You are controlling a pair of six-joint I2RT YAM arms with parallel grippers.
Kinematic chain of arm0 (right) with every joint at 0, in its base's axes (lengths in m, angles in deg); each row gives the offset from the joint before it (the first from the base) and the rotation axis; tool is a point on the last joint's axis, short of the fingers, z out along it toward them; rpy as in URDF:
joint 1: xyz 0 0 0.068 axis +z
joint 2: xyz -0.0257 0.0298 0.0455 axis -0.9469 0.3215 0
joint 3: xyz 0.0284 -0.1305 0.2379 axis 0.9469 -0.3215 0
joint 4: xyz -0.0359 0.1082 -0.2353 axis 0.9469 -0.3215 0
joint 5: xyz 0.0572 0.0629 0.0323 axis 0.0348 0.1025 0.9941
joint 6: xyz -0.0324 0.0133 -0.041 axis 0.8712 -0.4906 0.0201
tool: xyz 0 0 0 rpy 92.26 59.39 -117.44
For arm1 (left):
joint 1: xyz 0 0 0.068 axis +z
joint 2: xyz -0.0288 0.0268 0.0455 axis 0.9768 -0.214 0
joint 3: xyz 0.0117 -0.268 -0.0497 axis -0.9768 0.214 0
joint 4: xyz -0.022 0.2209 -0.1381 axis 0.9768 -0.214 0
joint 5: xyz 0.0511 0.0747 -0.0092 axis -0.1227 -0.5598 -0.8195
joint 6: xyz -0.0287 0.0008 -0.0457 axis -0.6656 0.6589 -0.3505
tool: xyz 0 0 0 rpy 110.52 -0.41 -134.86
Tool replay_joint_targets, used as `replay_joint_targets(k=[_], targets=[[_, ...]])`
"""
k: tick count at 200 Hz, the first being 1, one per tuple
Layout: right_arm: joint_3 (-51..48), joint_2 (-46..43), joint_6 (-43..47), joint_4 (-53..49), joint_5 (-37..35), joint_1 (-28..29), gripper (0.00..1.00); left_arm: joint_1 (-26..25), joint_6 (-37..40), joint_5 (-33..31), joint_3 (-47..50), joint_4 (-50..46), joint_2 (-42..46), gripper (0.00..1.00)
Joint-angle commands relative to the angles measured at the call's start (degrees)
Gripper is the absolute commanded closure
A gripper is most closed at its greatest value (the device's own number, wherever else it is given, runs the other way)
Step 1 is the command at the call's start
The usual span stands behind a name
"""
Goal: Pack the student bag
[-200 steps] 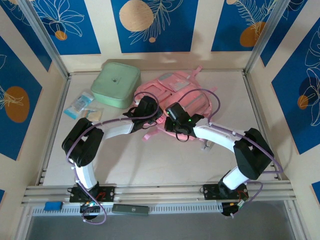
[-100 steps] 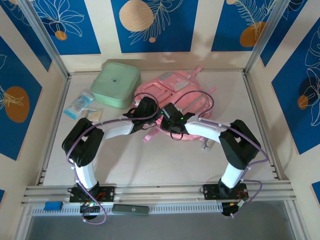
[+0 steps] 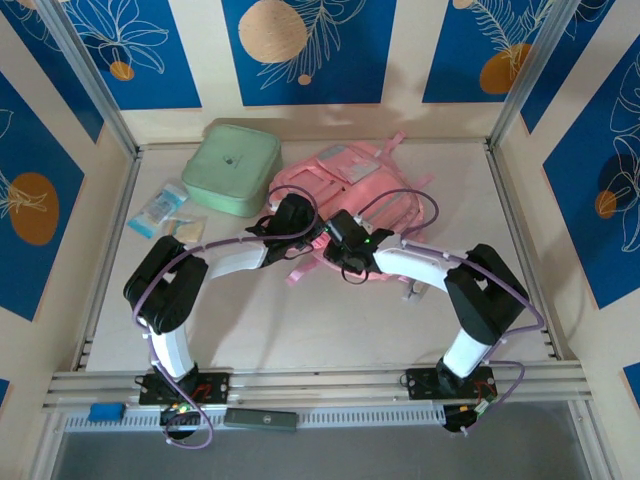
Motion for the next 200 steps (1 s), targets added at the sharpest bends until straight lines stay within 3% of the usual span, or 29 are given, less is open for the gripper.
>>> replay_joint_targets(k=[1,25,74,109,200], targets=[[2.5,3.0,-1.5,1.2,1.5,-1.4,0.65,-1.1,1.0,1.0,-1.3,4.4,3.1,1.0],[4.2,5.3,1.4,6.1,4.2,-2.5,0.66,-1.1,1.0,1.1,-1.2,4.5,3.0,1.0],[4.9,3.5,3.6,4.0,2.5,-3.4,0.76,-1.1,1.4,0.6,-1.0,4.5,3.0,1.0],[5.6,1.6,5.6,-1.1,2.3,-3.7,0.87,-1.0,1.1,0.4,-0.6,5.0,2.5,1.0],[3.4,-4.3,13.2,-11.3,2.6,-3.8,0.95,0.9,2.0,-0.7,0.6,4.2,3.9,1.0]])
